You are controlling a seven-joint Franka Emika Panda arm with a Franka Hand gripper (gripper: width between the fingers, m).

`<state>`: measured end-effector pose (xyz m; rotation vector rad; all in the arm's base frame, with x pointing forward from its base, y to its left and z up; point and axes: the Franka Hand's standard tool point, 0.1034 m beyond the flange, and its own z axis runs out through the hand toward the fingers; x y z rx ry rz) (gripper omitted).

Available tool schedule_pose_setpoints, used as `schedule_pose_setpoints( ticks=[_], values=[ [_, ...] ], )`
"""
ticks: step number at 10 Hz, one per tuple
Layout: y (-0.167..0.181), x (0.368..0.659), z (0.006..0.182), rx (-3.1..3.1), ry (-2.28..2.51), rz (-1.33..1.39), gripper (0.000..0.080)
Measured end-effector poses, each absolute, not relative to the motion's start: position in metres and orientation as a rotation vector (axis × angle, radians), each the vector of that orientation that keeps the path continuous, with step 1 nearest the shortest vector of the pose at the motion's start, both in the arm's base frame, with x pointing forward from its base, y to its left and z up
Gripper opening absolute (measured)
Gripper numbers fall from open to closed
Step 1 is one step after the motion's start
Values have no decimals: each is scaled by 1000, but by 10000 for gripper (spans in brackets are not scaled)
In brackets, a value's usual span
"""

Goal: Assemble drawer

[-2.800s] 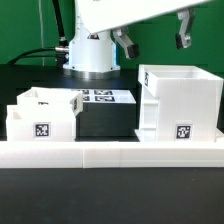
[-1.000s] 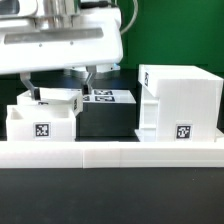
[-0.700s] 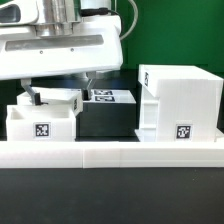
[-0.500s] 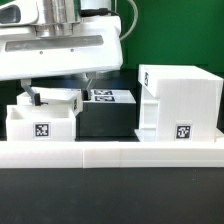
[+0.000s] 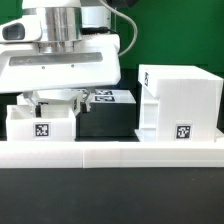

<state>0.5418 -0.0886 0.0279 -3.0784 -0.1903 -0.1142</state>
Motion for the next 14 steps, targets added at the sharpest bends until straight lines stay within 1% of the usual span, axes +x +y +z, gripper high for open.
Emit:
schedule_pose_setpoints(
  ticks=[3, 6, 7, 8, 9, 10, 11, 12, 13, 14],
  values=[
    [-85, 529, 10, -3088, -210, -102, 649],
    [-85, 526, 7, -3089, -210, -98, 649],
    [-84, 526, 7, -3088, -206, -97, 627],
    [-81, 526, 6, -3087, -206, -97, 627],
    [-81, 526, 6, -3086, -208, -97, 454],
    [-81, 526, 6, -3087, -207, -97, 245],
    [-81, 526, 6, -3087, -207, -97, 245],
    [-81, 526, 6, -3087, -207, -97, 108],
    [-81, 527, 7, -3087, -207, -99, 41],
    [-81, 527, 7, -3087, -207, -100, 41]
  ],
)
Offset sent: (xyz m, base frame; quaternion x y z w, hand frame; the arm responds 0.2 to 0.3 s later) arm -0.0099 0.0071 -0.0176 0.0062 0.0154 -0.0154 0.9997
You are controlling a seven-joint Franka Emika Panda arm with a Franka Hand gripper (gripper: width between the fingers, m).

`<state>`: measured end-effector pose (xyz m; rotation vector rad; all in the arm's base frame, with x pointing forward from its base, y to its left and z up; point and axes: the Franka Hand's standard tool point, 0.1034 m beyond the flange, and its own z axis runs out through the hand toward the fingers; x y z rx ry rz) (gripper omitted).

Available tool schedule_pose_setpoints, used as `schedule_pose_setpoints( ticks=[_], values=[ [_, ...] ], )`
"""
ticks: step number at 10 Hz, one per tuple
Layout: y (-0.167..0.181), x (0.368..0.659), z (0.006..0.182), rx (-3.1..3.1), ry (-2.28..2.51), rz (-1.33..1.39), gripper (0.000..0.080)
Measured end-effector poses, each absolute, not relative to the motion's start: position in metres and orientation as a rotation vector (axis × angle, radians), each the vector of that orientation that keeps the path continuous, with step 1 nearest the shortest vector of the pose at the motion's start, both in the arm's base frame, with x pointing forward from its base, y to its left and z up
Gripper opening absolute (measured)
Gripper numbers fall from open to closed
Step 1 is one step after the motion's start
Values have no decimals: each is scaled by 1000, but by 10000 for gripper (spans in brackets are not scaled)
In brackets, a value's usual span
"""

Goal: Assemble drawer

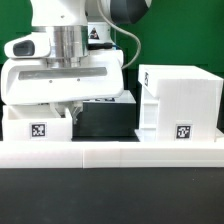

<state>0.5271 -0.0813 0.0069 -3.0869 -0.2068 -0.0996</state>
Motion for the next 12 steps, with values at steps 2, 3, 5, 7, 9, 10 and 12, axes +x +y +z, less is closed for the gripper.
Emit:
schedule_pose_setpoints(
  ticks=[2, 3, 5, 7, 9, 10, 12],
  values=[
    [-81, 527, 7, -3087, -207, -100, 41],
    [-81, 527, 7, -3087, -207, -100, 41],
    [-81, 527, 7, -3087, -207, -100, 41],
    [-81, 525, 9, -3084, -269, -99, 41],
    [-81, 522, 14, -3065, -365, -82, 41],
    [-82, 522, 13, -3065, -375, -83, 41],
    [-83, 521, 12, -3043, -573, -81, 41]
  ],
)
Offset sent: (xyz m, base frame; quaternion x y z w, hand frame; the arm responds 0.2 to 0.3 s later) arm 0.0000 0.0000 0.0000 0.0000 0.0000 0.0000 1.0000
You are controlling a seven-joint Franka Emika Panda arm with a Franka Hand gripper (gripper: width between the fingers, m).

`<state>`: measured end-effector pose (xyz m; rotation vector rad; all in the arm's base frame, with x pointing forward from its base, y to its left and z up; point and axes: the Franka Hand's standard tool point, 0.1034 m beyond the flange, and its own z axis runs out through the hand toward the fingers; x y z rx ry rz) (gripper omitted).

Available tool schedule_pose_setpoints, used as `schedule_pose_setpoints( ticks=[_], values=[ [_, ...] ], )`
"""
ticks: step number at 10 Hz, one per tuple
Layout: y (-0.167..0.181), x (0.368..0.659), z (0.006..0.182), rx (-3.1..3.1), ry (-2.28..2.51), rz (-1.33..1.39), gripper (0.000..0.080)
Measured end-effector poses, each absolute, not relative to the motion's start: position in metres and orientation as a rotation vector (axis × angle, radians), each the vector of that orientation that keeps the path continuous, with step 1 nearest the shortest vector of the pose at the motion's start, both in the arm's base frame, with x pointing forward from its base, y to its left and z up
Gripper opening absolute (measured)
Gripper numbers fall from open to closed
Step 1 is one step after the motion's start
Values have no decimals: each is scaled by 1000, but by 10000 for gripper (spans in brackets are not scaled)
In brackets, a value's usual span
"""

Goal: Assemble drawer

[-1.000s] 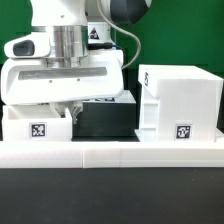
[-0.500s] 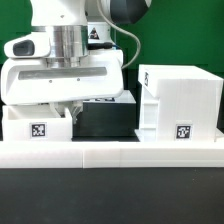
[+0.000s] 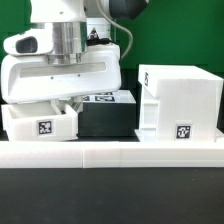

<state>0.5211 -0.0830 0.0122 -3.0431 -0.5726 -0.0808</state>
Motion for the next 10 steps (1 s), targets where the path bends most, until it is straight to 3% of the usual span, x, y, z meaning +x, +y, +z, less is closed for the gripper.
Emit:
schedule_pose_setpoints(
  ticks=[10],
  values=[
    [-83, 505, 20, -2499, -1968, -30, 42]
  ],
)
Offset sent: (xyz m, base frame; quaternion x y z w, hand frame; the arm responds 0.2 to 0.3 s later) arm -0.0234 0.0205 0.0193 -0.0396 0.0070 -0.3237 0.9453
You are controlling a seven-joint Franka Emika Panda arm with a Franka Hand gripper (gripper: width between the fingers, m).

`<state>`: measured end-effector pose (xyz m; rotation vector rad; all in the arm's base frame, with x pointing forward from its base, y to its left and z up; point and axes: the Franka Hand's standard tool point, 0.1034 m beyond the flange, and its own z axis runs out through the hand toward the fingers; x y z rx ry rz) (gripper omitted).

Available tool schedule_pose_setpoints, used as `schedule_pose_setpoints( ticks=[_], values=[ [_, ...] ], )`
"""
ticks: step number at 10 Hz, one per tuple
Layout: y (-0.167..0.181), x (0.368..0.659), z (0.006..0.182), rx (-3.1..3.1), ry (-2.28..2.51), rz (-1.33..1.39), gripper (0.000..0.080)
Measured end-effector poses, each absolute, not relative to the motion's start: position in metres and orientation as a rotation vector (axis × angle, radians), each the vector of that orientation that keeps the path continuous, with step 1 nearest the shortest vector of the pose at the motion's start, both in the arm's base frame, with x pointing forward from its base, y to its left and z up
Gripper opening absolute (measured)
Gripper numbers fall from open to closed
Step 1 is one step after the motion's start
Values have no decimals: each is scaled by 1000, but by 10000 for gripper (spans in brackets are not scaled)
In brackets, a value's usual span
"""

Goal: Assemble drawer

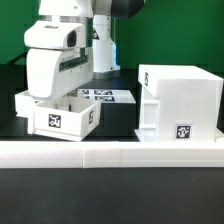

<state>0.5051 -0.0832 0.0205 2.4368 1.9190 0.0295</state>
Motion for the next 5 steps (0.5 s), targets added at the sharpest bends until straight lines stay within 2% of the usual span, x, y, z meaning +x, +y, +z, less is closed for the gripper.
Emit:
schedule_pose_setpoints(
  ticks=[5],
  values=[
    [-71, 511, 20, 2293, 2088, -20, 42]
  ],
)
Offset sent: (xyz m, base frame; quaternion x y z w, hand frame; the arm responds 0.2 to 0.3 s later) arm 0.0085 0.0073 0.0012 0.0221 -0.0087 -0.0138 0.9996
